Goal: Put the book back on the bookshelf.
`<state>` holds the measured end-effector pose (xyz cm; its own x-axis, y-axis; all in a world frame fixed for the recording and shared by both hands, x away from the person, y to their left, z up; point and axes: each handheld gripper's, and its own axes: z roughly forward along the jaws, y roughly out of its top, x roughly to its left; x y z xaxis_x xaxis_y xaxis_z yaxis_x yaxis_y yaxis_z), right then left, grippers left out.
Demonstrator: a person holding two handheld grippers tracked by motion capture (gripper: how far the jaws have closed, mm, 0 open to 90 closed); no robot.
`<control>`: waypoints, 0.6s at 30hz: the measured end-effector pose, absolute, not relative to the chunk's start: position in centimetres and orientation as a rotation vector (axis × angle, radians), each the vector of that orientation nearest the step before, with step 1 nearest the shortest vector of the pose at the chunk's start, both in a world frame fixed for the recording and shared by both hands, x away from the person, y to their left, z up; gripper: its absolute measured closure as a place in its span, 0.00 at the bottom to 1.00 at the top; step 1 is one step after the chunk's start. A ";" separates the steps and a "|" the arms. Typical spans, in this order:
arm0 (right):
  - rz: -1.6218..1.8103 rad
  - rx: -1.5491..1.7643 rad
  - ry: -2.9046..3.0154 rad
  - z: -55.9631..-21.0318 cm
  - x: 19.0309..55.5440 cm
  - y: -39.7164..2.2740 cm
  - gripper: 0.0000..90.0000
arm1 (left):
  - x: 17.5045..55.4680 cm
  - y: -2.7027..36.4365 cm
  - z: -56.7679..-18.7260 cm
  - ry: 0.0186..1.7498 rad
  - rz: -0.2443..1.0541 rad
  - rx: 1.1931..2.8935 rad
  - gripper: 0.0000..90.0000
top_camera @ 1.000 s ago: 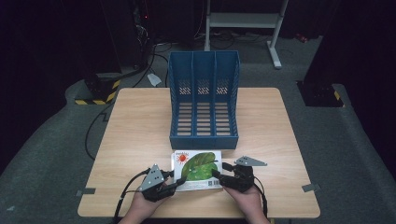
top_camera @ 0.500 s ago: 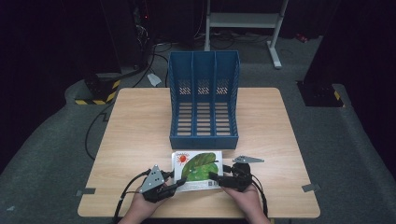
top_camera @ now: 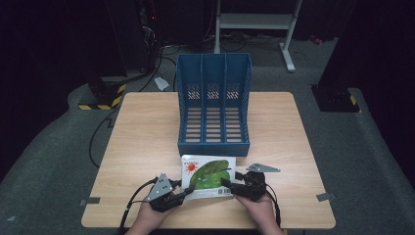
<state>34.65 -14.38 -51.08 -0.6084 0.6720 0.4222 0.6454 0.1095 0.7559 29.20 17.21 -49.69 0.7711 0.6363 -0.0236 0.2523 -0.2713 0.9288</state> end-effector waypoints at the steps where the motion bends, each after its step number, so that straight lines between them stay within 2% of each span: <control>1: 1.554 1.372 2.309 -51.0 34.6 -14.4 0.43 | 29.2 17.2 -49.7 0.697 0.435 1.851 0.72; 6: 1.550 1.294 2.262 -50.5 34.0 -14.6 0.51 | 29.4 17.2 -50.0 0.741 0.450 1.866 0.73; 18: 1.493 1.190 2.229 -49.8 32.9 -14.6 0.54 | 29.9 16.8 -51.0 0.793 0.466 1.923 0.72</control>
<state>32.93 -14.64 -49.78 -0.6534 0.7140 0.2516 0.5045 0.1629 0.8479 29.92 16.84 -51.02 0.7151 0.6989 -0.0131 0.3289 -0.3200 0.8885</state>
